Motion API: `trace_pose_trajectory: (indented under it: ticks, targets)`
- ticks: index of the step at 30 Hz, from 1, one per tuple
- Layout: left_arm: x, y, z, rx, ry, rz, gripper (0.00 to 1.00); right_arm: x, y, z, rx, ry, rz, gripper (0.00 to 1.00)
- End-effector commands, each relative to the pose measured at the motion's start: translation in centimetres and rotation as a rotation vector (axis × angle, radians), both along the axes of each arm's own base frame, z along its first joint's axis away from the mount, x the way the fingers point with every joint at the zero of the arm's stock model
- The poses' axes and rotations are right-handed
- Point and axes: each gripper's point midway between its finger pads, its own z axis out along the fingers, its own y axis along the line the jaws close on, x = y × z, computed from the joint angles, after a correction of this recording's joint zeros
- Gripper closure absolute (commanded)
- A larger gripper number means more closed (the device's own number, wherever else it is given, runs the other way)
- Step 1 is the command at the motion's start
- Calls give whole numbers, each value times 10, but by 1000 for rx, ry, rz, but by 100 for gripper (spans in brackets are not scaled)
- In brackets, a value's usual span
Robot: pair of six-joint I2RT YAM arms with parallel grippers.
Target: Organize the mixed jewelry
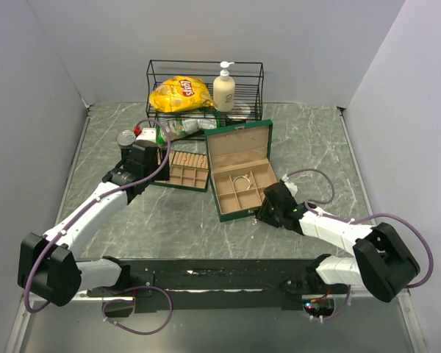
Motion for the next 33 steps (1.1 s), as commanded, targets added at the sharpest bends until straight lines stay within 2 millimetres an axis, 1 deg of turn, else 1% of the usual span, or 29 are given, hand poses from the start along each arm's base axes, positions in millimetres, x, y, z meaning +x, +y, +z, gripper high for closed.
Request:
trace_pose_trajectory:
  ticks: [1, 6, 10, 12, 13, 14, 17, 18, 20, 27, 33]
  targets:
    - [5, -3, 3, -6, -16, 5, 4, 5, -19, -10, -94, 15, -69, 57]
    - [5, -3, 3, -6, -16, 5, 4, 7, -21, -14, -140, 40, -46, 62]
    - [5, -2, 3, -2, -15, 6, 4, 7, -24, -13, -172, 44, -39, 65]
    - [5, -2, 3, -4, -14, 4, 4, 7, -25, -11, -184, 37, -31, 69]
    - [5, -3, 3, -5, -14, 3, 4, 6, -26, -11, -190, 35, -21, 71]
    - [5, -3, 2, -3, -12, 2, 4, 6, -25, -10, -188, 34, -12, 79]
    - [6, -4, 2, -6, -11, -2, 4, 3, -27, -8, -199, 35, -2, 90]
    - [6, -4, 2, -7, -11, -3, 4, 2, -28, -7, -198, 29, -2, 92]
    - [5, -4, 2, -7, -9, -4, 4, 0, -30, -5, -207, 28, 7, 93]
    - [5, -4, 3, -7, -10, -4, 4, -1, -35, 20, -203, -59, 39, 94]
    - [5, -5, 3, -12, -10, -9, 4, -2, -37, 35, -184, -105, 44, 96]
